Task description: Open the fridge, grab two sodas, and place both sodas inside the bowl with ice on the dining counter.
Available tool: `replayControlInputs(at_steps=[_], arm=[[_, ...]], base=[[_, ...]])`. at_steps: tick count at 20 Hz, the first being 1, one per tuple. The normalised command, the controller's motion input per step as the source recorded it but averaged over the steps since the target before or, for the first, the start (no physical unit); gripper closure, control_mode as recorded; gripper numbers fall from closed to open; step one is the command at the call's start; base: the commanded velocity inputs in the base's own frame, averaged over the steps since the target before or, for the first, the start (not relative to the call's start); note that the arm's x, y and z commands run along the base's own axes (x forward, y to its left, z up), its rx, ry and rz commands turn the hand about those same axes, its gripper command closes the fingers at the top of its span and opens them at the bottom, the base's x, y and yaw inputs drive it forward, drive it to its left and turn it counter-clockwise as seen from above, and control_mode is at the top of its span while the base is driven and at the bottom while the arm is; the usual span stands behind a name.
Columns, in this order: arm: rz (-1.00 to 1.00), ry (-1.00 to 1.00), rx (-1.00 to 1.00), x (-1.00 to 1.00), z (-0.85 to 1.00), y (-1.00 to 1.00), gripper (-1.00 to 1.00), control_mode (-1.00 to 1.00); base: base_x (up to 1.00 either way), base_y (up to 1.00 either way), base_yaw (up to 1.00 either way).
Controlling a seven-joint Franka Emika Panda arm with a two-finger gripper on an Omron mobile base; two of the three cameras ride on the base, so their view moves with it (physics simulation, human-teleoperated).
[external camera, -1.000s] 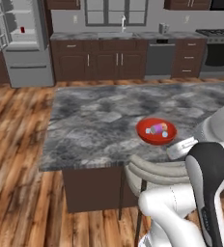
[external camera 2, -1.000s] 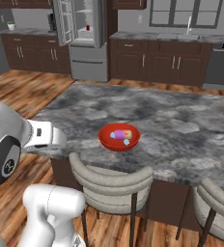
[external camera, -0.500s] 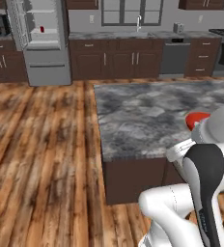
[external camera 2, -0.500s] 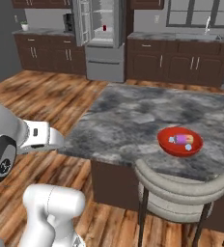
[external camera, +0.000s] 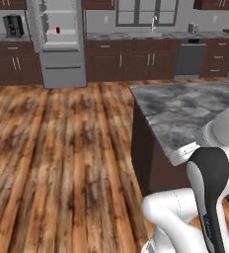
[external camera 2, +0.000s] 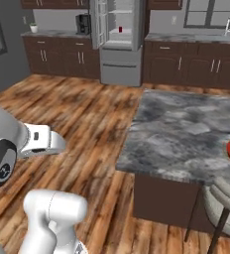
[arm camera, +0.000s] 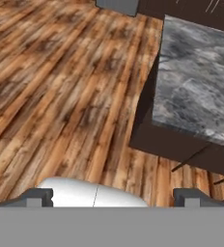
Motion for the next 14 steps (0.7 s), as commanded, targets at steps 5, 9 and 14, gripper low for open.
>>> replayControlInputs(at_steps=[5, 9, 14], arm=[[0.0, 0.0, 0.0, 0.0, 0.0, 0.0, -1.0, 1.0], [0.0, 0.0, 0.0, 0.0, 0.0, 0.0, -1.0, 1.0], [0.0, 0.0, 0.0, 0.0, 0.0, 0.0, -1.0, 1.0]], base=[[0.61, 1.0, -0.1], [0.92, 1.0, -0.13], [1.0, 0.91, -0.08]])
